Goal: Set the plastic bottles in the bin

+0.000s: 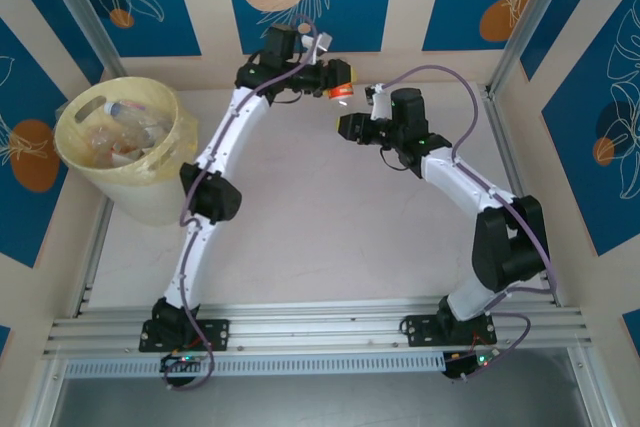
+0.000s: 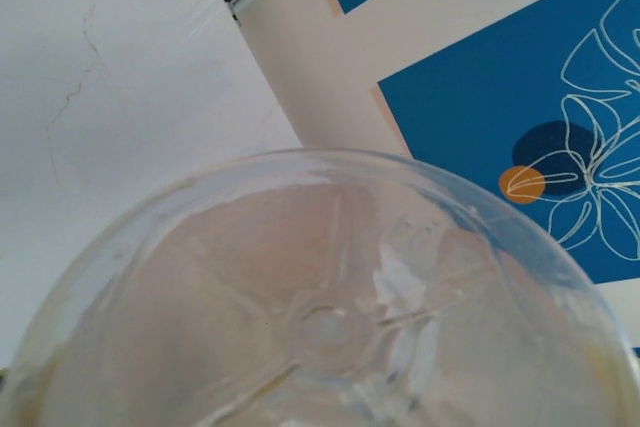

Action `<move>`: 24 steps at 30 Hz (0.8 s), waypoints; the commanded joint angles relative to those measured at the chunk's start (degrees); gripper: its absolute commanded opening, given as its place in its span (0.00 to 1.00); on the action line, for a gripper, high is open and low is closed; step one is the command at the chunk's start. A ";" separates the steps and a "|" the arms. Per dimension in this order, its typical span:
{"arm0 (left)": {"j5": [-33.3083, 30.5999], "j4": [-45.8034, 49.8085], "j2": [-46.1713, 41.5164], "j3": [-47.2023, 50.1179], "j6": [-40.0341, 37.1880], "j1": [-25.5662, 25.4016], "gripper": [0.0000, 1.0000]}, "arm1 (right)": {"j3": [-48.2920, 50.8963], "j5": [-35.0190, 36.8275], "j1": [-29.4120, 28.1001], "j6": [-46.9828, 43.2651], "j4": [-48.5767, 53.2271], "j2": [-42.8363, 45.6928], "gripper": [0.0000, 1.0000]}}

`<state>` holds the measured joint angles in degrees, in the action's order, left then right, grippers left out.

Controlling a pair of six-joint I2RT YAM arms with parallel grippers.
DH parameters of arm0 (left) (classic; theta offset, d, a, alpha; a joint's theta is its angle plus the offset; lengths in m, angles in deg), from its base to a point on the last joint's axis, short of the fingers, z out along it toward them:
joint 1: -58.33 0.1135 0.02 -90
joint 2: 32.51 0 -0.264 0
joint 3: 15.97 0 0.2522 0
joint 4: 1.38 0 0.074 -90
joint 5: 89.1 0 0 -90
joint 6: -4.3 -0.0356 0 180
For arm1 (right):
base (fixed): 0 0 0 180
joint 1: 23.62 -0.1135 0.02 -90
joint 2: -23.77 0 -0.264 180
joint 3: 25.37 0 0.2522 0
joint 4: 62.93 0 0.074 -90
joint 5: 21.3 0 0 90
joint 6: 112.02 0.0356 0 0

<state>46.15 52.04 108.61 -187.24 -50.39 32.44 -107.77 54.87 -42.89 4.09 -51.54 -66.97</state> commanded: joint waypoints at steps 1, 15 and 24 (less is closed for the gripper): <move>-1.80 -7.35 -14.42 16.56 -2.35 -0.74 0.65 | 1.58 -1.30 -0.16 2.41 -1.10 1.48 0.26; -12.73 -19.49 -39.13 48.44 -6.23 -4.86 0.44 | 2.64 -6.46 -3.55 2.51 -5.63 4.69 0.29; -22.19 -27.95 -52.51 66.09 -8.55 -4.60 0.42 | 4.53 -8.68 -3.96 2.66 -7.40 6.12 0.61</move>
<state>25.61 25.57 61.44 -123.72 -56.34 29.64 -104.12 42.44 -48.42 3.89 -56.09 -62.27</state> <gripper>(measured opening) 0.571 0.587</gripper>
